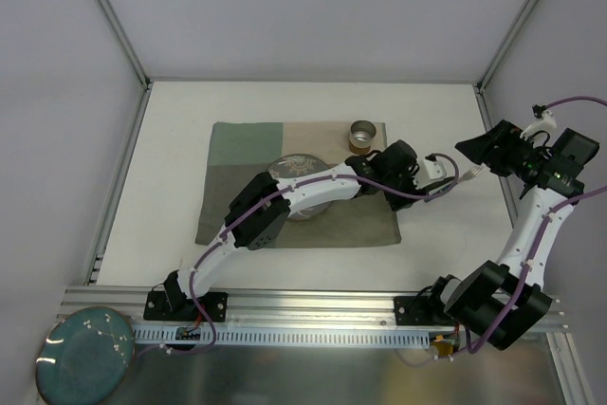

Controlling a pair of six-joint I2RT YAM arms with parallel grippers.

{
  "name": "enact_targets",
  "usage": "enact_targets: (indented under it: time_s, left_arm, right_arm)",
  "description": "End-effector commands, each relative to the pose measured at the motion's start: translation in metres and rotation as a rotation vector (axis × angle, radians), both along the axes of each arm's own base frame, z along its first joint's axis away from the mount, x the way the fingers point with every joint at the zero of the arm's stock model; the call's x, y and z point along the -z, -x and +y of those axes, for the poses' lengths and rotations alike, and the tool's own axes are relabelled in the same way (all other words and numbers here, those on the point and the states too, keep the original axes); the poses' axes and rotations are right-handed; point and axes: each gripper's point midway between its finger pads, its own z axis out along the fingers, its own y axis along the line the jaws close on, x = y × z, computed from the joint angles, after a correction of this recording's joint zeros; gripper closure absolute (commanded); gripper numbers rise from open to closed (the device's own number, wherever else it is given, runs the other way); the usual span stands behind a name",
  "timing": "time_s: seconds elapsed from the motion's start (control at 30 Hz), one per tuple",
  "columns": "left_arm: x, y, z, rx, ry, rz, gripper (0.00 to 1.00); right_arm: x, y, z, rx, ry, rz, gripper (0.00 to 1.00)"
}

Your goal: Set the dinner table for one person

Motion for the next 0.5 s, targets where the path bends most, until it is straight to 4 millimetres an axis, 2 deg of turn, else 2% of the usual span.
enact_targets:
  time_s: [0.0, 0.1, 0.33, 0.47]
  left_arm:
    - [-0.011, 0.002, -0.013, 0.025, 0.032, -0.007, 0.46]
    - [-0.008, 0.003, -0.017, 0.032, 0.036, 0.003, 0.46]
    - [0.023, 0.009, -0.017, 0.029, 0.004, 0.063, 0.45]
    - [0.031, 0.011, -0.018, 0.031, -0.001, 0.084, 0.45]
  right_arm:
    - [-0.018, 0.004, 0.000, -0.006, 0.044, -0.053, 0.20]
    - [-0.018, 0.004, 0.001, -0.012, 0.040, -0.054, 0.20]
    - [-0.022, 0.004, 0.003, -0.023, 0.035, -0.063, 0.20]
    - [-0.025, 0.004, 0.004, -0.024, 0.037, -0.070, 0.20]
